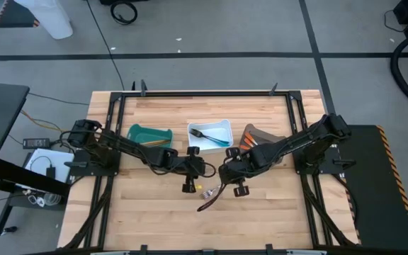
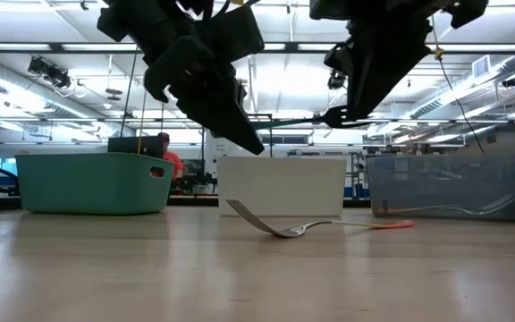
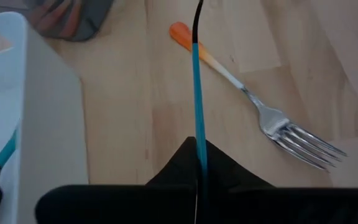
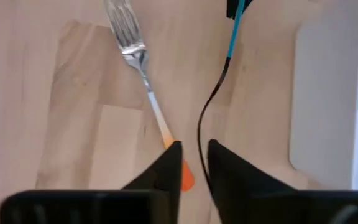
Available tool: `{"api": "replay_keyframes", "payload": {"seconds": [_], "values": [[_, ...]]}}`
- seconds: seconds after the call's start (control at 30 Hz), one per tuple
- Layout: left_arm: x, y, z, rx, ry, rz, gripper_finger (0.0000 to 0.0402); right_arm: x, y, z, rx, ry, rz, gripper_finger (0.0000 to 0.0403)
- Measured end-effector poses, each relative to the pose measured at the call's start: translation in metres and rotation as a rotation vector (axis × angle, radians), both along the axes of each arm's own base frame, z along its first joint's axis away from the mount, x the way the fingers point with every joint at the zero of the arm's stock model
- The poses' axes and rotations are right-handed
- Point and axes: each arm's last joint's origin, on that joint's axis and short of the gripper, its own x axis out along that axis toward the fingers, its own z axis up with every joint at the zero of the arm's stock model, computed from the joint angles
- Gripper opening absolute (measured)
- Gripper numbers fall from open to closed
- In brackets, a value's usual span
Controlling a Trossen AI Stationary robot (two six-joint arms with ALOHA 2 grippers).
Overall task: Sort silverware by color (type)
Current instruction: Put the blue fork into the white bin
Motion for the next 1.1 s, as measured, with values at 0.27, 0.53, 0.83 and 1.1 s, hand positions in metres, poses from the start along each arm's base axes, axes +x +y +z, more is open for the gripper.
{"api": "replay_keyframes", "payload": {"seconds": [0.27,0.53,0.83,1.1], "values": [[0.0,0.003,-0.001,-0.019,0.007,0.031,0.0006,-0.009,-0.006,0.022,-0.052,-0.096,-0.092,0.0173],[-0.002,0.008,-0.006,-0.056,-0.013,0.094,0.0005,-0.033,-0.002,0.043,-0.121,-0.22,-0.181,0.02],[-0.009,0.009,-0.022,-0.129,-0.219,0.144,0.0005,-0.06,0.007,0.029,-0.066,-0.359,-0.211,0.019],[-0.007,0.009,-0.017,-0.101,-0.337,0.222,0.0007,-0.069,0.006,0.0,0.026,-0.499,-0.24,0.0189]]}}
